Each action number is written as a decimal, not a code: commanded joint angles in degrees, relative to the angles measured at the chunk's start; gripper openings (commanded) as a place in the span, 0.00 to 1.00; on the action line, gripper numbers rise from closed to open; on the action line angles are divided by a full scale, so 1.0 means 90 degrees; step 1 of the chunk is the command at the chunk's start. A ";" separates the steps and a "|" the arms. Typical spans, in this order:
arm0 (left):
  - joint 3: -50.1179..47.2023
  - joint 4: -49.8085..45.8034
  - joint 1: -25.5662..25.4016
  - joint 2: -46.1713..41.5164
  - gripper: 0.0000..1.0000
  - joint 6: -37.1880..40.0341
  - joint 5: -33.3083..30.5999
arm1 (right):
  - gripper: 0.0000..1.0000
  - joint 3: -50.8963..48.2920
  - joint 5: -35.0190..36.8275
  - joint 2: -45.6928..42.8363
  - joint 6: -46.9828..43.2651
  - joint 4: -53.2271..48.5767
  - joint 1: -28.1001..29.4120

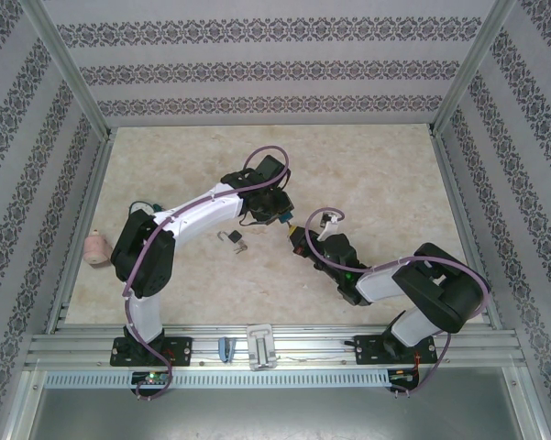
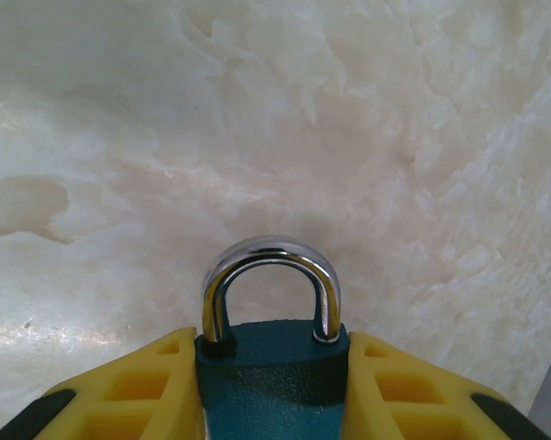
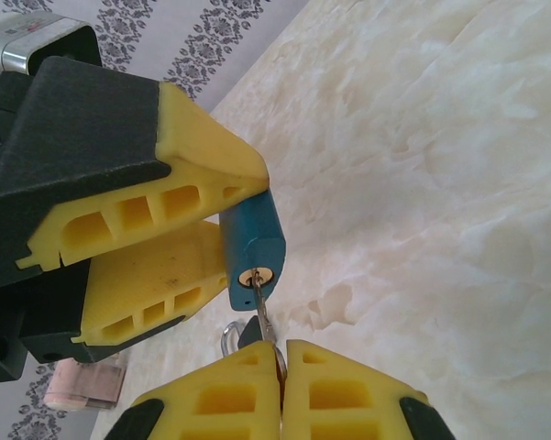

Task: Unlock with the key

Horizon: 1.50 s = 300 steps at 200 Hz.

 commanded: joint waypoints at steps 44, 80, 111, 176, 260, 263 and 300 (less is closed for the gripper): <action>-0.0058 -0.0069 -0.0038 -0.0212 0.33 -0.0002 0.0440 | 0.00 0.0185 0.0130 -0.0056 0.0124 -0.0004 -0.0079; -0.0046 -0.0231 0.0009 -0.0272 0.33 0.0074 0.0135 | 0.00 -0.0027 0.0045 -0.0004 0.0311 0.0204 -0.0116; -0.0016 -0.0396 0.0083 -0.0400 0.33 0.0144 -0.0235 | 0.00 -0.0320 0.0101 -0.0263 0.0285 0.0111 -0.0023; -0.0025 -0.0377 0.0147 -0.0414 0.33 0.0145 -0.0172 | 0.00 -0.0444 0.0104 -0.0449 0.0194 0.0156 0.0113; -0.0170 -0.0248 0.0146 -0.0460 0.33 0.0087 -0.0036 | 0.00 -0.0059 -0.0234 0.0151 0.0376 0.0690 0.0119; -0.0170 -0.0248 0.0147 -0.0459 0.33 0.0087 -0.0035 | 0.00 -0.0057 -0.0241 0.0160 0.0377 0.0712 0.0118; -0.0200 -0.0192 0.0146 -0.0469 0.33 0.0058 -0.0020 | 0.00 -0.0012 -0.0343 0.0248 0.0415 0.0801 0.0138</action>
